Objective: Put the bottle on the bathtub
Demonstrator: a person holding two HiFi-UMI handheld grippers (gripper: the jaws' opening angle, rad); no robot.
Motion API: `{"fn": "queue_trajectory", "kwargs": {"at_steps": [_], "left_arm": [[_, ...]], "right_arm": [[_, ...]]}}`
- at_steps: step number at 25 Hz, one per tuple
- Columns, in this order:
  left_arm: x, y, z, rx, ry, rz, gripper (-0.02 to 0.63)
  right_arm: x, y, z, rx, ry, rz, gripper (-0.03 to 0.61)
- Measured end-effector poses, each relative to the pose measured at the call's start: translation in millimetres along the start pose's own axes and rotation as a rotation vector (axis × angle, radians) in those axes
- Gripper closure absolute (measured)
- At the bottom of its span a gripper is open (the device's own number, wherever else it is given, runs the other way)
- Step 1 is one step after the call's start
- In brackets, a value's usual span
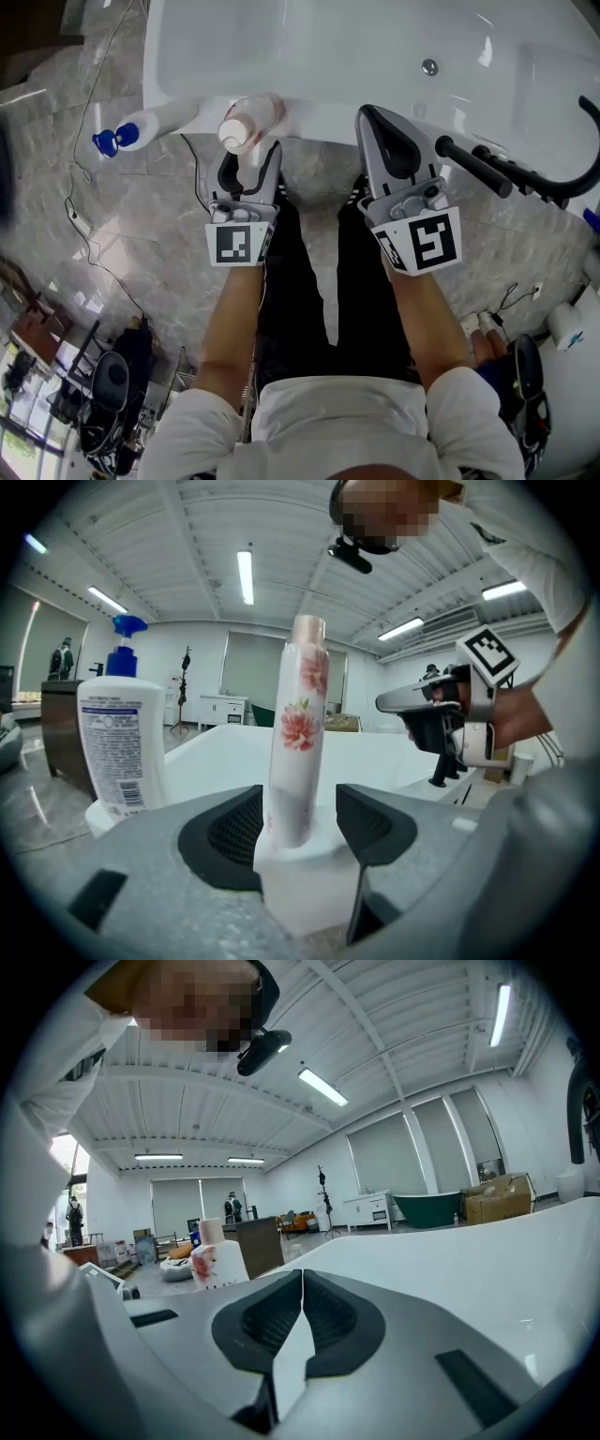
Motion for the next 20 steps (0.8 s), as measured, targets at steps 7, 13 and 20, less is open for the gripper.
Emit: {"fn": "queue_trajectory", "kwargs": {"at_steps": [7, 13, 20], "left_arm": [[60.2, -2.8, -61.7, -0.016, 0.035, -0.092, 0.447], [176.5, -8.0, -91.7, -0.013, 0.139, -0.099, 0.519], [325.8, -10.1, -128.2, 0.006, 0.299, -0.052, 0.563]], "right_arm": [[49.9, -40.4, -23.3, 0.070, -0.011, -0.036, 0.563], [141.4, -66.6, -54.9, 0.054, 0.032, -0.051, 0.563], [265.5, -95.7, -103.7, 0.087, 0.128, -0.145, 0.563]]}}
Point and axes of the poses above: the fingertips, and each gripper's own axes: z forward along the fingers, y to its right, x out of its top, the point moved 9 cm from there along -z, backward along the fingers, and after that the axes turned 6 degrees about z, right-handed, at the moved point
